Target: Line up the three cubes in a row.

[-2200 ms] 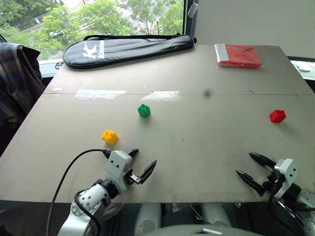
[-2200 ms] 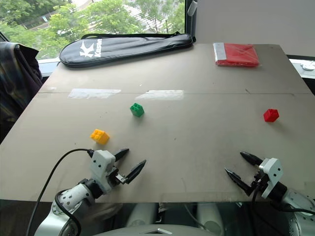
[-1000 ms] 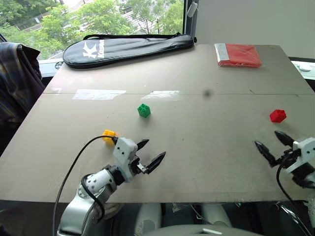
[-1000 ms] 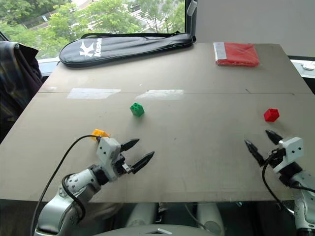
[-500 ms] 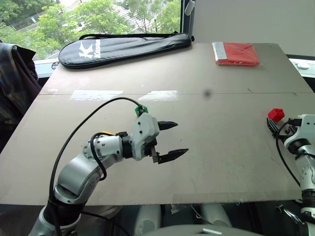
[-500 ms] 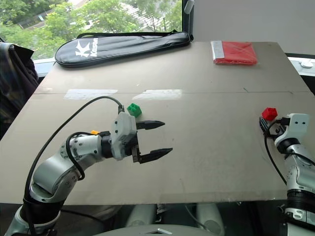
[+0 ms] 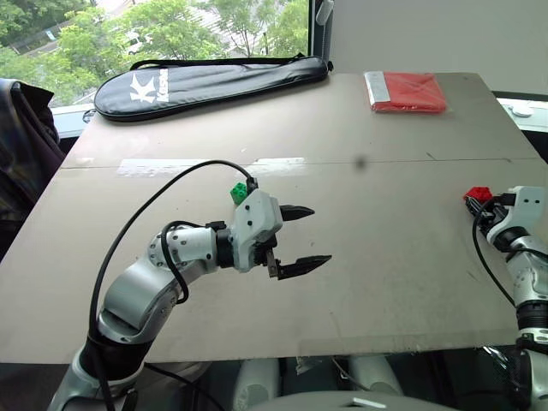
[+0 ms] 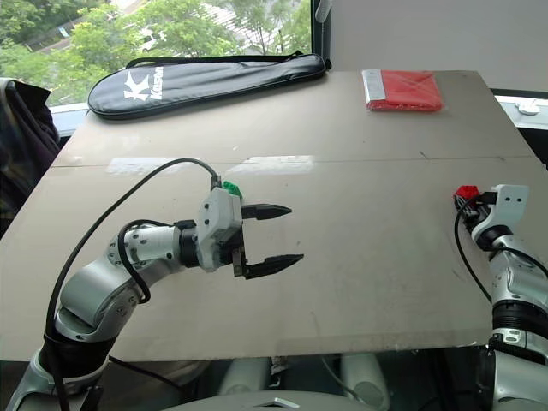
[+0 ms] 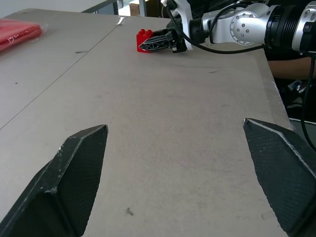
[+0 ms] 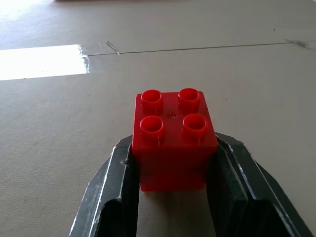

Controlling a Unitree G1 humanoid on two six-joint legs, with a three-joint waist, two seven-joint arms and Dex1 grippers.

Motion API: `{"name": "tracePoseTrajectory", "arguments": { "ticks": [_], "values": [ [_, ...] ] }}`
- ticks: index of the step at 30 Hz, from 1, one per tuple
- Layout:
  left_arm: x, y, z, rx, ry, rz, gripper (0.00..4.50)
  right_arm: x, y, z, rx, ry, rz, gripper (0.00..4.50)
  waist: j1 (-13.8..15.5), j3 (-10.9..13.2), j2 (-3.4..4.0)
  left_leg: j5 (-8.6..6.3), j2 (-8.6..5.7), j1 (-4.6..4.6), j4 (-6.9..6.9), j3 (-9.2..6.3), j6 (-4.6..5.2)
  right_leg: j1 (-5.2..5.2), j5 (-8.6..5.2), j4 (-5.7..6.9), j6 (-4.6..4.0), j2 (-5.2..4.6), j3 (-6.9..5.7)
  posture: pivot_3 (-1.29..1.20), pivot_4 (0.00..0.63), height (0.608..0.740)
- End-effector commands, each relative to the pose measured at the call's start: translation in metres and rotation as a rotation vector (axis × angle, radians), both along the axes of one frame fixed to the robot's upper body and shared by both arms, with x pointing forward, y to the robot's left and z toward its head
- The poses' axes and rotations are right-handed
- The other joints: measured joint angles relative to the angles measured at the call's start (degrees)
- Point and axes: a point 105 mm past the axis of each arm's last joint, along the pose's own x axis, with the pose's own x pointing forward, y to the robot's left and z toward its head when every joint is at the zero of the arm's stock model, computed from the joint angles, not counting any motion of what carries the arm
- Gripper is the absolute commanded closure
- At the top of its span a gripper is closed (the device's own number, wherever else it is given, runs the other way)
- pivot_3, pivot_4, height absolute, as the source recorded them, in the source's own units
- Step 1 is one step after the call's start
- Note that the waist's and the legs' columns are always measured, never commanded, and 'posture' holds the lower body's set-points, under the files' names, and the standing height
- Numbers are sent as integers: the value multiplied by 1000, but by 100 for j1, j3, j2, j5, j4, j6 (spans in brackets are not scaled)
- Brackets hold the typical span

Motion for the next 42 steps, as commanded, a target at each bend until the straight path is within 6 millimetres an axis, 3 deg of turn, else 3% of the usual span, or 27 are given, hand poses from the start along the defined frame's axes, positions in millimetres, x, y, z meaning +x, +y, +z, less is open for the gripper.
{"name": "tracePoseTrajectory", "arguments": {
  "ticks": [1, 10, 14, 19, 28, 29, 34, 42],
  "values": [
    [-1, 2, 4, 1, -33, 0, 0, -5, 17, 11, -23, -54, 63, 3155, 3, 0, 0, 0, 0, 0, 0, 0, 0, 0, -1, 1, 1, 0, 0, 0, 150, 708],
    [0, 18, -18, 82, -14, 36, 0, -69, 116, 4, -10, -32, 181, 3155, 8, -1, 3, 0, 10, -11, -7, -32, -1, -21, -12, 8, 3, 8, 3, 0, 150, 708],
    [-1, 22, -20, 85, -7, 4, 0, -83, 154, 4, 29, -13, 152, 3155, 2, 0, 3, 0, 11, -7, -4, -32, -2, -26, -22, 20, -13, 9, 5, 0, 150, 708],
    [-1, 28, -25, 115, -7, -25, 0, -86, 172, 1, 41, 15, 116, 3155, 6, 0, 2, 1, 9, -11, 1, -31, -3, -28, -22, 19, -14, 9, 11, 0, 150, 708],
    [1, 27, -26, 131, -22, -31, 0, -77, 173, -2, 18, 22, 99, 3155, 8, 0, 1, 1, 8, -67, 1, -35, -3, -74, -21, 12, -14, 9, 1, 0, 150, 708],
    [2, 26, -26, 132, -24, -31, 0, -77, 174, -3, 15, 24, 103, 2094, 8, 0, 1, 1, 8, -68, 1, -35, -3, -74, -21, 13, -14, 10, -4, 0, 150, 708],
    [2, 26, -25, 129, -28, -24, 0, -76, 176, -1, 34, 17, 118, 83, 7, 0, 1, 1, 9, -70, 1, -35, -3, -75, -21, 15, -13, 10, -6, 0, 150, 708],
    [1, 29, -23, 75, -30, 57, 0, -84, 174, 13, 22, -55, 217, 83, 5, 0, 2, 1, 9, -70, 3, -37, -3, -75, -21, 17, -13, 10, -5, 0, 150, 708]
  ]
}}
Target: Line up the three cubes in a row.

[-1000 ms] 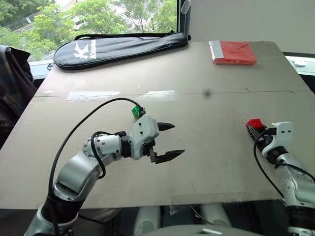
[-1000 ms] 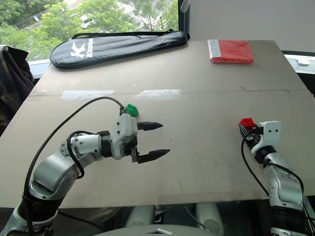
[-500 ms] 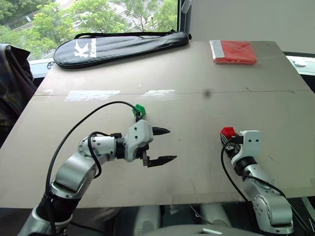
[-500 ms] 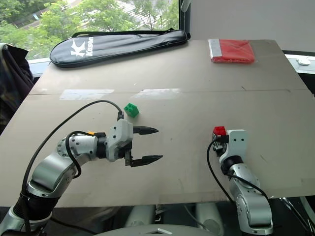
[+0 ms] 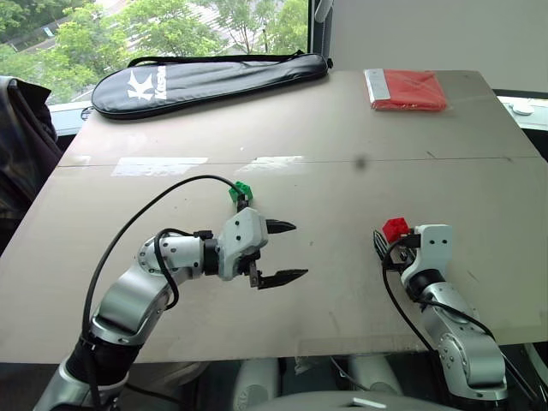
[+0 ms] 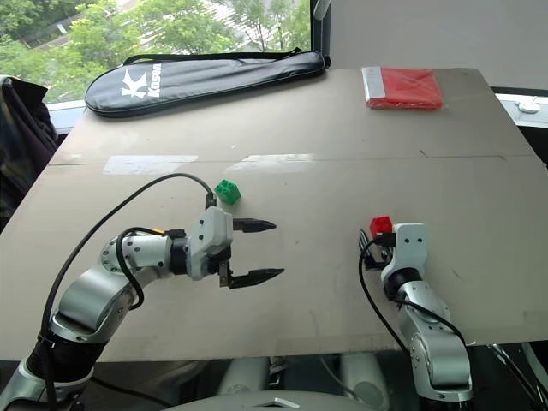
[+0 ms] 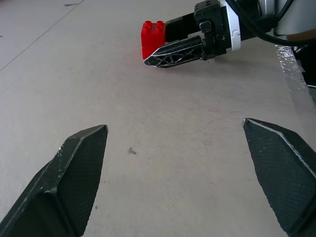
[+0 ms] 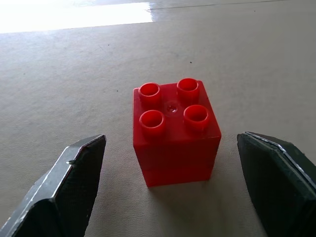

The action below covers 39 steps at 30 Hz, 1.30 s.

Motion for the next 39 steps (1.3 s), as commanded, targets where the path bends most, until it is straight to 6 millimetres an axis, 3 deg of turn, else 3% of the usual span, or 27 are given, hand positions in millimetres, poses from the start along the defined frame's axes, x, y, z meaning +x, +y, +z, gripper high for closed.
{"name": "tracePoseTrajectory", "arguments": {
  "ticks": [1, 6, 8, 12, 18, 26, 30, 37, 39],
  "values": [
    [-2, 2, 11, -57, -55, 69, 0, -6, -5, 27, -29, -132, 70, 83, 0, 0, 0, 0, 0, 0, 0, -1, 0, 0, 0, 0, 0, 0, 2, 0, 150, 708],
    [14, 17, 8, -156, -93, 370, 0, -11, -20, 52, -120, -301, 180, 83, 4, -1, -3, 0, -1, 3, 5, 1, 0, 1, 14, -1, 23, -1, 9, 0, 150, 708],
    [26, 31, 4, -193, -112, 561, 0, -23, -15, 62, -74, -364, 334, 83, 10, -1, -3, 0, -1, 4, 8, -1, 1, 3, 14, 2, 24, -1, 6, 0, 150, 708],
    [46, 53, -5, -179, -146, 798, 0, -38, -17, 63, -44, -375, 496, 83, 22, -3, -15, 0, 0, 19, 11, -4, 1, 26, 14, 6, 22, 3, -16, 0, 150, 708],
    [70, 68, -8, -85, -184, 815, 0, -50, -13, 57, -43, -341, 644, 83, 16, -3, -16, 2, -1, 31, 17, 1, 1, 32, 6, 16, -5, 7, -13, 0, 150, 708],
    [97, 83, -19, -17, -143, 834, 0, -54, -12, 52, -77, -342, 660, 83, 17, -2, -18, 1, -3, 27, 16, 3, 0, 31, 31, 9, -5, 5, -7, 0, 150, 708],
    [108, 74, -30, -3, -66, 788, 0, -54, -10, 53, -68, -356, 651, 83, 36, -3, -18, 1, -3, 27, 17, 3, 0, 31, 31, 12, -5, 5, -13, 0, 150, 708],
    [129, 69, -33, -5, -10, 782, 0, -55, -5, 53, -56, -369, 640, 83, 67, -4, -20, 2, -4, 25, 20, 4, -1, 32, 32, 13, -5, 5, -13, 0, 150, 708],
    [131, 70, -35, -8, 6, 791, 557, -55, -5, 54, -56, -372, 636, 0, 57, -4, -20, 2, -4, 25, 20, 4, -1, 32, 32, 13, -5, 5, -12, 0, 150, 708]
  ]
}}
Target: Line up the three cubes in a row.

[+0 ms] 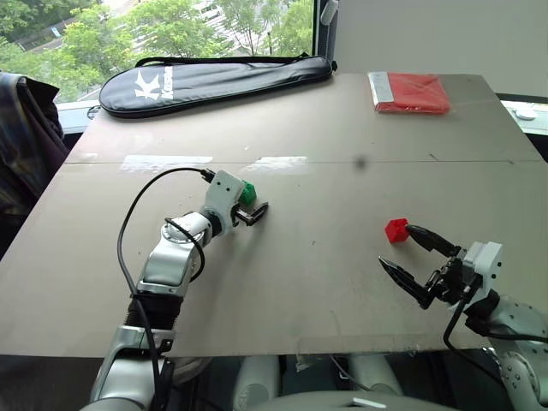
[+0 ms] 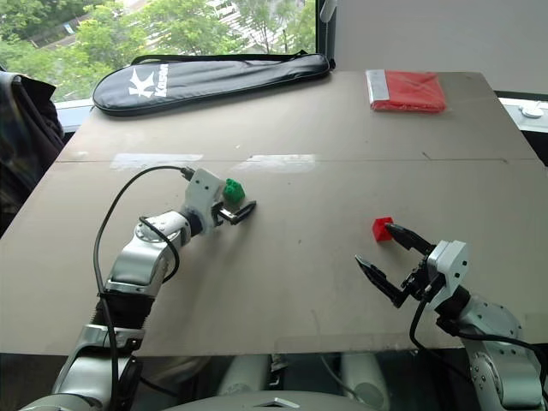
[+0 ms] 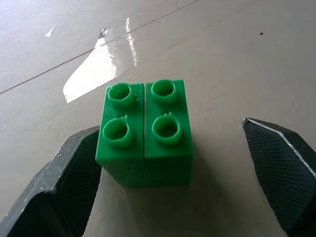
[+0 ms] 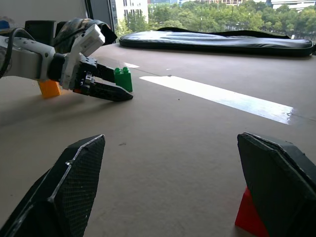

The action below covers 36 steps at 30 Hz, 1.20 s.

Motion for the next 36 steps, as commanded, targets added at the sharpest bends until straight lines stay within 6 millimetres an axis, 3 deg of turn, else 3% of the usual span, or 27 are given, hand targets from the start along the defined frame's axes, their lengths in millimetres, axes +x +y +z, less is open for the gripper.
{"name": "tracePoseTrajectory", "arguments": {
  "ticks": [1, 6, 11, 14, 17, 24, 28, 32, 36],
  "values": [
    [2, 3, -2, -6, 14, 8, 836, -3, 3, 12, -3, -60, 0, 0, -13, 0, 0, 0, 0, -1, 0, 0, 0, 0, 0, 0, 0, 0, 0, 0, 150, 708],
    [-2, 2, -4, -16, 30, -19, 3115, -3, 2, 12, 1, -64, -12, 0, -23, -1, 1, 0, 0, 2, 0, -1, 0, 0, 0, 5, -1, 0, 0, 0, 150, 708],
    [5, -8, 33, -18, -104, -76, 3163, -4, -2, 10, 5, -59, -11, 0, -20, 0, 0, 1, 0, 1, 1, -1, -1, 0, 0, 4, 0, 0, 0, 0, 150, 708],
    [-8, -44, 63, -13, -158, -299, 3163, -6, -6, 8, 4, -51, -2, 0, 13, 1, -3, 1, 0, -7, 2, -5, -2, -1, 1, 3, -1, 0, -6, 0, 150, 708],
    [-29, -75, 72, 3, -135, -541, 3163, -5, -10, 6, 3, -48, -11, 0, 56, 1, -2, 1, 0, -13, 7, -3, -2, -1, 1, -1, -1, -1, -7, 0, 150, 708],
    [-62, -124, 52, 57, -34, -924, 3163, -6, -14, -5, 6, -34, -44, 0, 77, 0, 1, 1, 0, -7, 8, 0, -2, -1, -1, 2, -2, 3, -2, 0, 150, 708],
    [-59, -146, 35, 99, -27, -1004, 3163, -12, -19, -10, 13, -25, -88, 0, 95, 0, 0, 2, 0, -8, 11, -1, -1, 0, -1, 3, -1, 6, 1, 0, 150, 708],
    [-52, -172, 30, 81, -4, -1064, 3163, -21, -24, -19, 19, -3, -139, 0, 103, 0, 0, 2, -3, -20, 24, -5, -1, 0, -3, 2, 3, 8, 4, 0, 150, 708],
    [-50, -185, 25, 94, 8, -1095, 3163, -25, -26, -22, 21, 0, -173, 0, 64, 0, 1, 0, -4, -32, 44, -4, 0, -1, -6, 1, 7, 10, 10, 0, 150, 708]
  ]
}}
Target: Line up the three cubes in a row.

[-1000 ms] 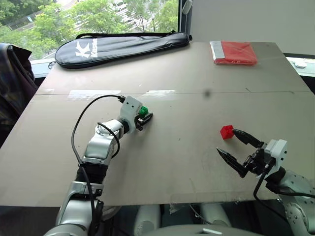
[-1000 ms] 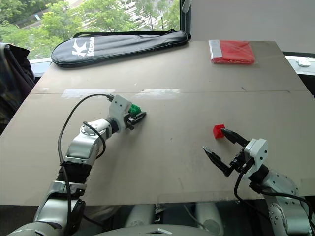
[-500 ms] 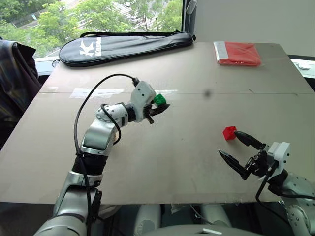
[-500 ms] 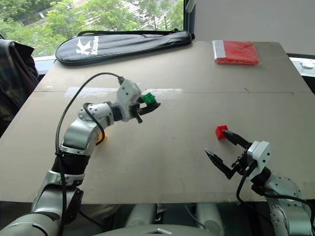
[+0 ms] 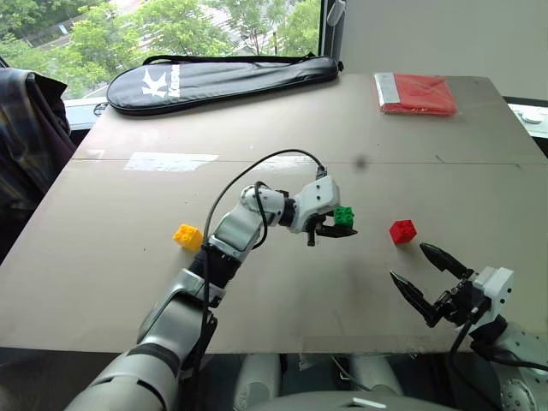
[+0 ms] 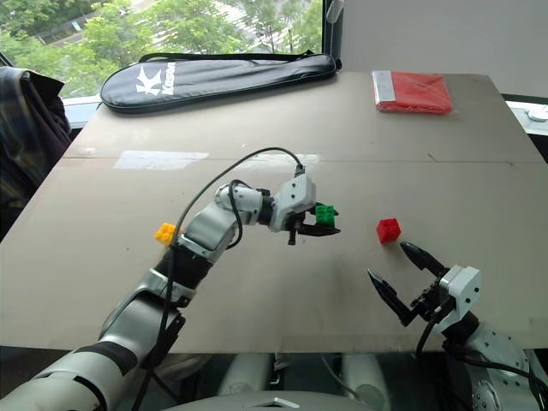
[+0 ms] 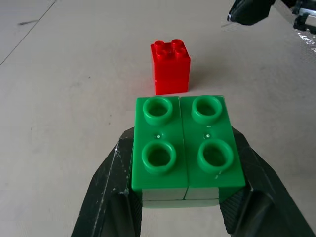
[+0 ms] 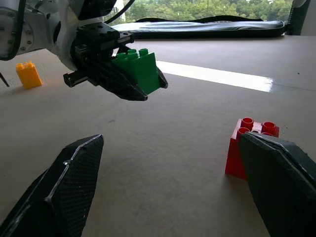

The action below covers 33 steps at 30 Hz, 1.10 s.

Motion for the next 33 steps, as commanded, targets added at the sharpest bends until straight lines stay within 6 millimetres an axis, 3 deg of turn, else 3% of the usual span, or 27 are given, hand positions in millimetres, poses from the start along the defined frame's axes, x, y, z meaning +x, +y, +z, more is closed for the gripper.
{"name": "tracePoseTrajectory", "arguments": {
  "ticks": [1, 4, 10, 26, 28, 31, 32, 33],
  "values": [
    [-4, -12, -3, 15, -2, -50, 3163, -4, -4, 8, -8, -46, -40, 0, -26, 0, 1, 0, 0, 2, 1, 2, 0, 0, 0, 1, 0, 1, 5, 0, 150, 708],
    [-8, -24, -13, 37, 40, -59, 3163, -8, -3, 8, 1, -48, -64, 0, -16, 0, 1, 0, 1, 2, 1, -4, 0, 0, -8, 4, 6, 3, 0, 0, 150, 708],
    [-7, -29, -27, 91, 62, -40, 3163, -10, -2, 10, 5, -56, -85, 0, -5, 0, 2, 0, 2, -1, 16, -5, 0, 1, -21, 9, -7, 5, 3, 0, 150, 708],
    [-9, -29, -48, 150, 95, -17, 3163, -10, -1, 13, 6, -69, -105, 0, 6, -1, 2, 0, 1, -4, 18, -7, 1, 2, -21, 9, -7, 6, 4, 0, 150, 708],
    [-8, -29, -48, 150, 97, -12, 2147, -10, -1, 12, 5, -69, -105, 0, 7, -1, 2, -1, 1, -4, 18, -7, 1, 2, -21, 9, -7, 6, 5, 0, 150, 708],
    [-4, -28, -47, 145, 82, 13, 1050, -9, -2, 12, -2, -73, -109, 0, 12, -1, 2, 0, 1, -4, 20, -8, 1, 6, -21, 8, -7, 6, 4, 0, 150, 708],
    [-1, -28, -48, 149, 72, 27, 415, -8, -2, 12, -2, -75, -110, 0, 11, -1, 2, 0, 0, -4, 24, -9, 1, 8, -21, 9, -6, 6, 5, 0, 150, 708],
    [0, -28, -48, 153, 66, 32, 86, -8, -3, 12, -3, -76, -110, 0, 10, -1, 2, 0, 0, -4, 27, -9, 1, 9, -21, 9, -6, 6, 5, 0, 150, 708]
  ]
}}
